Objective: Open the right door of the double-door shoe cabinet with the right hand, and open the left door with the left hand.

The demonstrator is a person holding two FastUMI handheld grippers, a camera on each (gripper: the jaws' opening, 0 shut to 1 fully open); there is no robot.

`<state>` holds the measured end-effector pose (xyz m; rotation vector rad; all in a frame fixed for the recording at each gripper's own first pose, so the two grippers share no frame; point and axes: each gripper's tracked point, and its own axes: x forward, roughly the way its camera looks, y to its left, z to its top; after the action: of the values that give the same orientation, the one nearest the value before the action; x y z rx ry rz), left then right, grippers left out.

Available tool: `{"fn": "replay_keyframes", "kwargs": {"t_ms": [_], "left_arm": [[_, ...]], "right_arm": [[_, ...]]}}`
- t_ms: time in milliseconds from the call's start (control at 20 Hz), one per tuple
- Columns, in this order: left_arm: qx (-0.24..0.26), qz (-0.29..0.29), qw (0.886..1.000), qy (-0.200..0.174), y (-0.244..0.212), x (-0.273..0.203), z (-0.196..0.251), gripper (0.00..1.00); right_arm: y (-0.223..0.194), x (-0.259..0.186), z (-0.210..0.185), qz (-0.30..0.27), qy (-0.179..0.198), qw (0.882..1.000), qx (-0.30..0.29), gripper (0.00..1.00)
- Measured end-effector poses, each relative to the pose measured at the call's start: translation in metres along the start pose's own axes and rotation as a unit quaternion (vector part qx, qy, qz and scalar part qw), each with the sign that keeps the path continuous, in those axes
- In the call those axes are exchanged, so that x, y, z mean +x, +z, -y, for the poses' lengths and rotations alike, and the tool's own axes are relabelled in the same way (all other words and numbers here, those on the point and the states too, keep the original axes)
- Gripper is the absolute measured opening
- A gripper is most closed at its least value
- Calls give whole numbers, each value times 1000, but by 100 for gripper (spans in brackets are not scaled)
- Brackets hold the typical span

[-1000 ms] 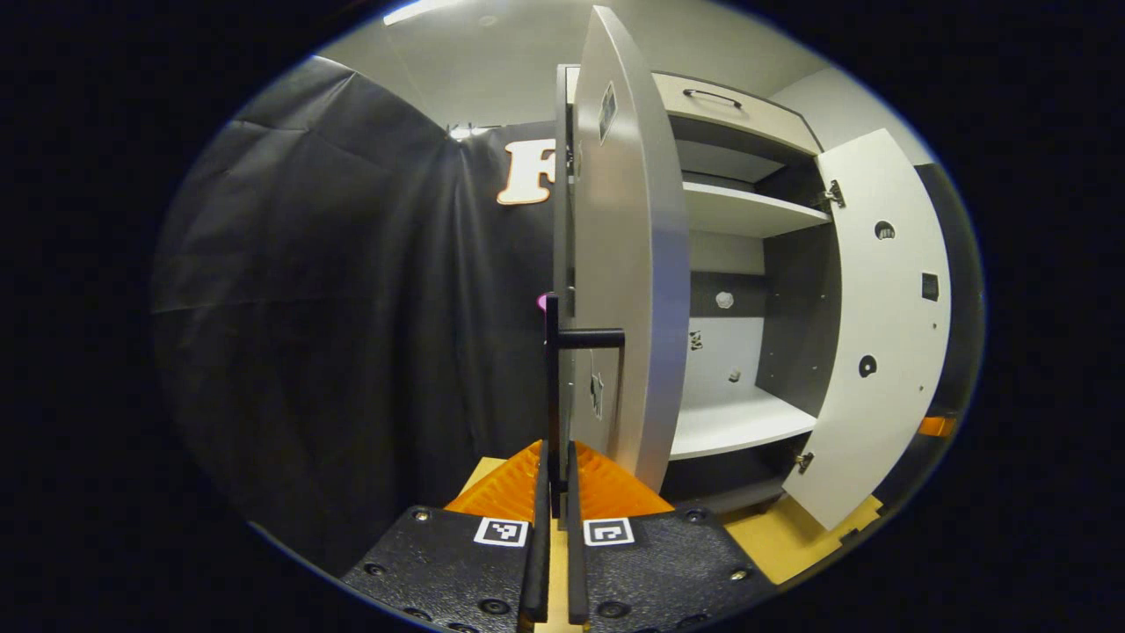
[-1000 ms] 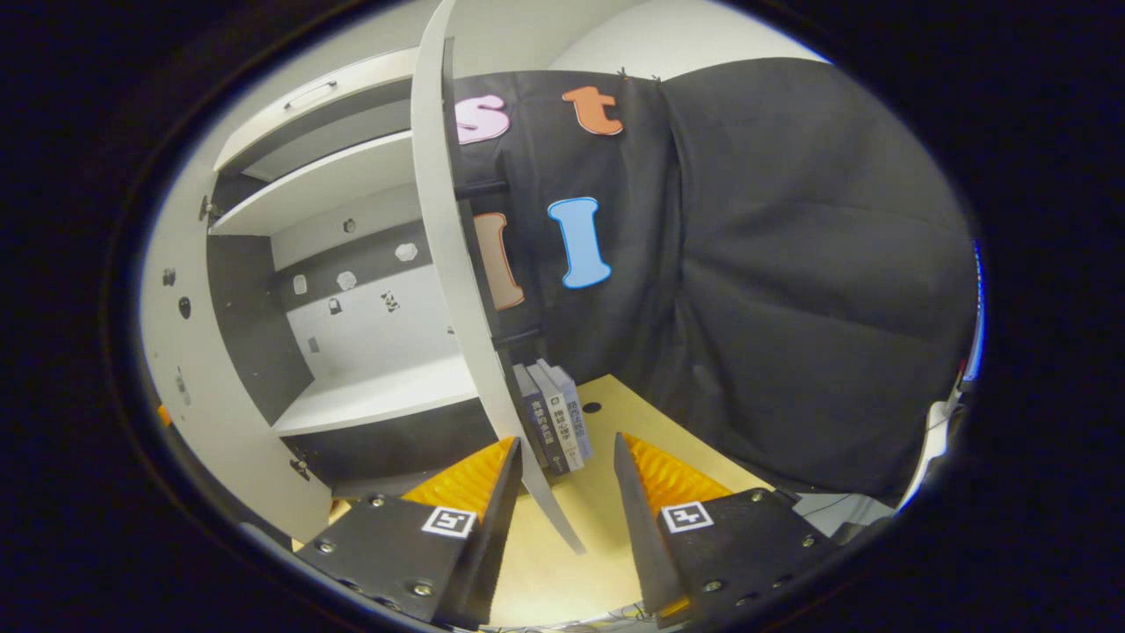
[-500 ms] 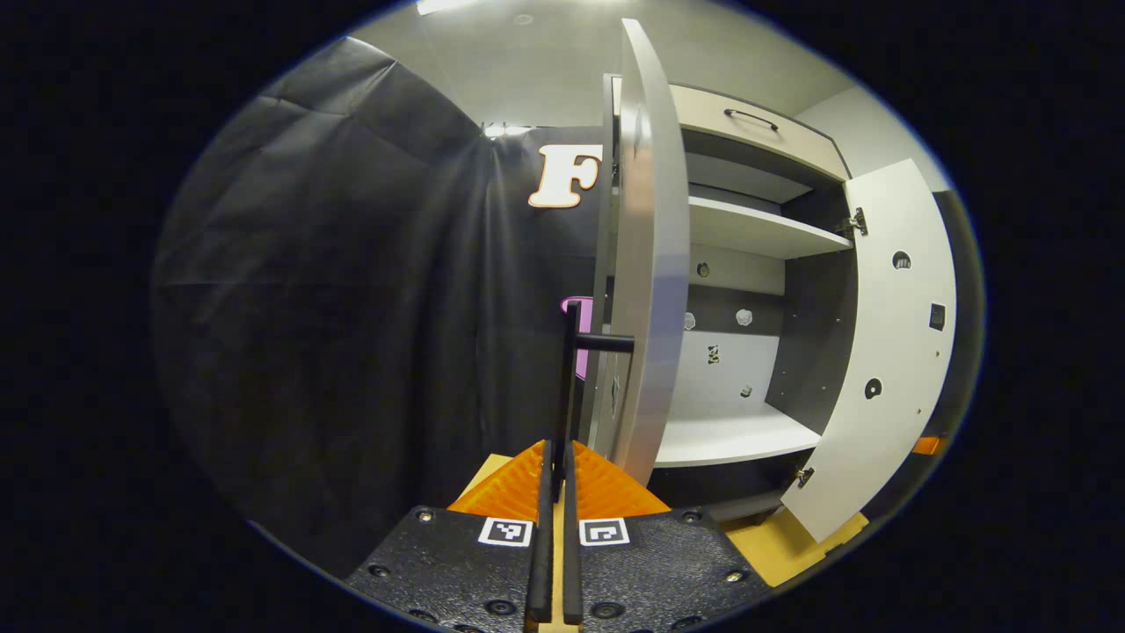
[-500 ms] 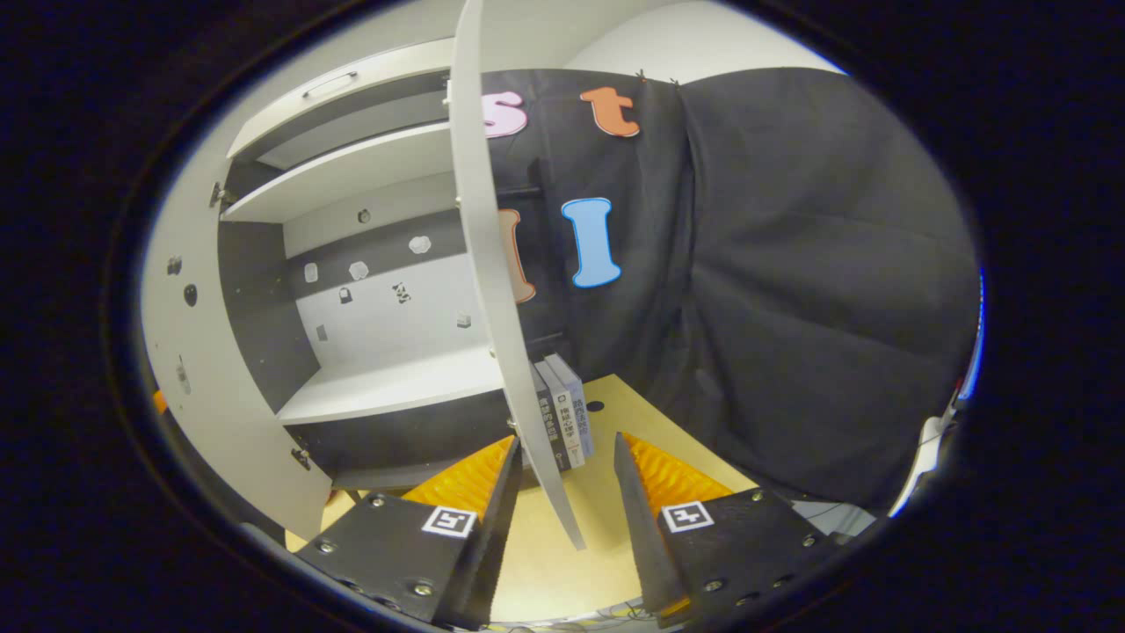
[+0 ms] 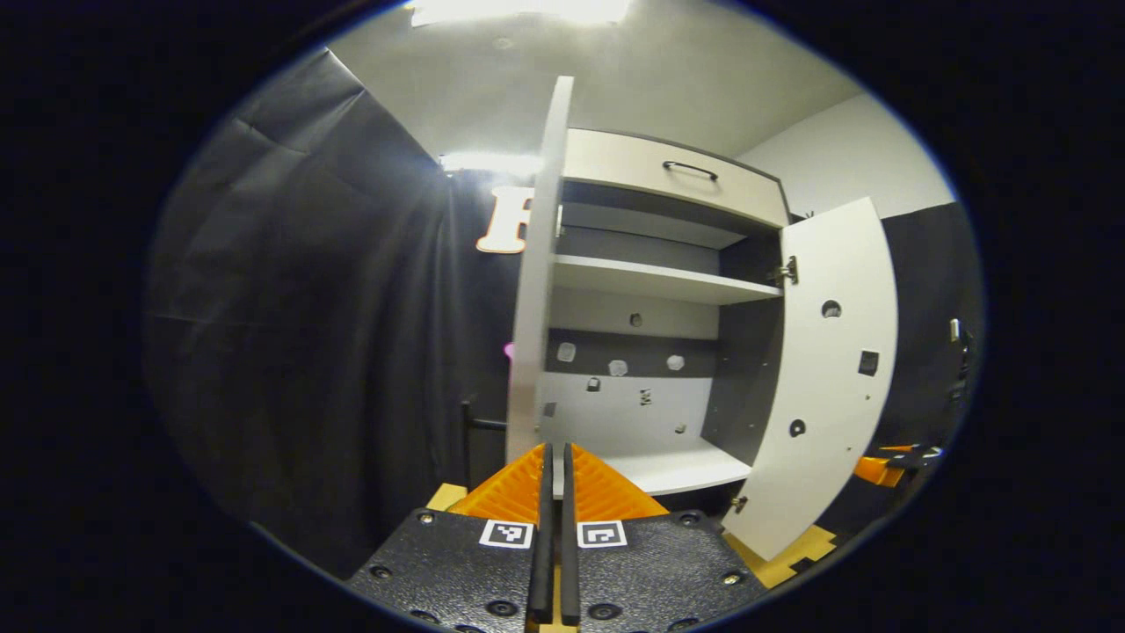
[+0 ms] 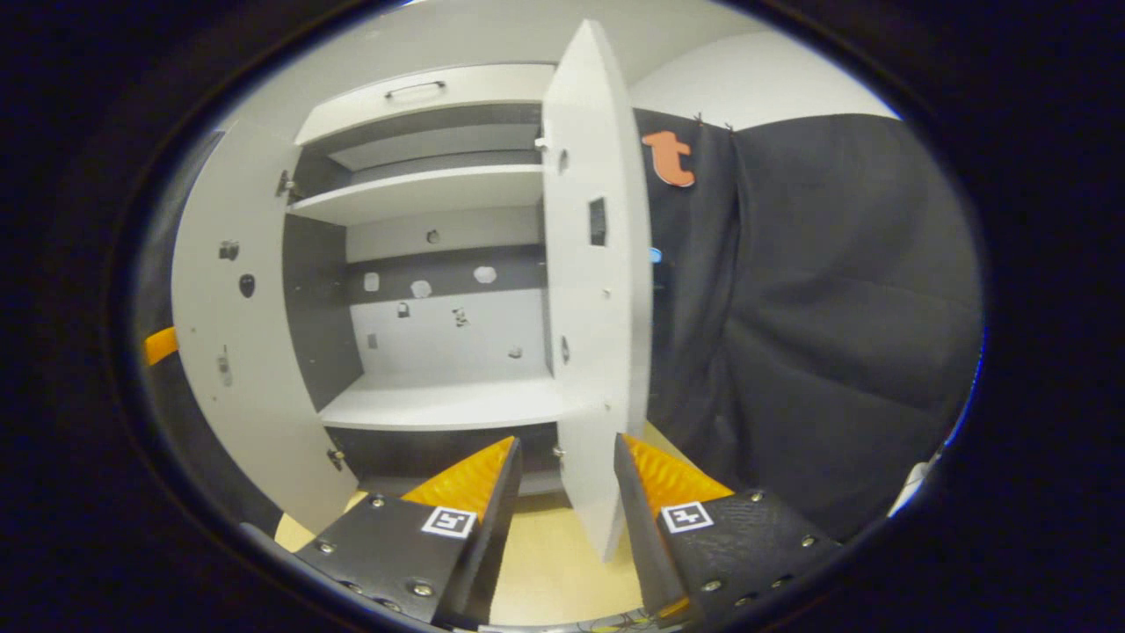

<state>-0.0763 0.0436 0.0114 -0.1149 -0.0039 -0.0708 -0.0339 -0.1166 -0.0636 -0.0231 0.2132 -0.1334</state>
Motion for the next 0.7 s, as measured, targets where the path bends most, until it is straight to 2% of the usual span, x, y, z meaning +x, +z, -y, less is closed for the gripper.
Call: {"fn": "replay_keyframes", "kwargs": {"t_ms": [150,200,250,300,350,400,450,500,550,600,650,700], "left_arm": [[6,7,1000,-25,-2,10,23,5],[12,9,999,-30,-3,13,29,7],[20,13,999,-32,-3,17,32,5],[26,14,999,-35,-3,20,37,11],[32,13,999,-39,-5,23,41,17],[34,13,998,-41,-5,24,45,22],[34,15,998,-46,-5,27,48,33],[33,16,998,-50,-5,27,52,34],[32,16,998,-52,-5,28,54,49],[31,18,998,-53,-4,30,56,65],[30,19,998,-55,-3,30,57,80],[30,20,998,-57,-3,31,58,86]], "right_arm": [[13,2,-37,15,41,999,-2,62],[17,4,-47,20,50,999,-5,58],[22,6,-57,26,59,998,-7,62],[27,6,-65,32,66,997,-6,60],[32,5,-72,38,74,997,-3,63],[38,4,-79,44,82,996,1,60],[42,4,-84,50,87,995,4,63],[46,3,-88,55,91,994,4,64],[50,2,-92,61,97,993,4,64],[54,1,-97,66,101,993,5,75],[56,1,-97,70,102,992,5,78],[58,0,-100,71,105,992,6,85]]}}
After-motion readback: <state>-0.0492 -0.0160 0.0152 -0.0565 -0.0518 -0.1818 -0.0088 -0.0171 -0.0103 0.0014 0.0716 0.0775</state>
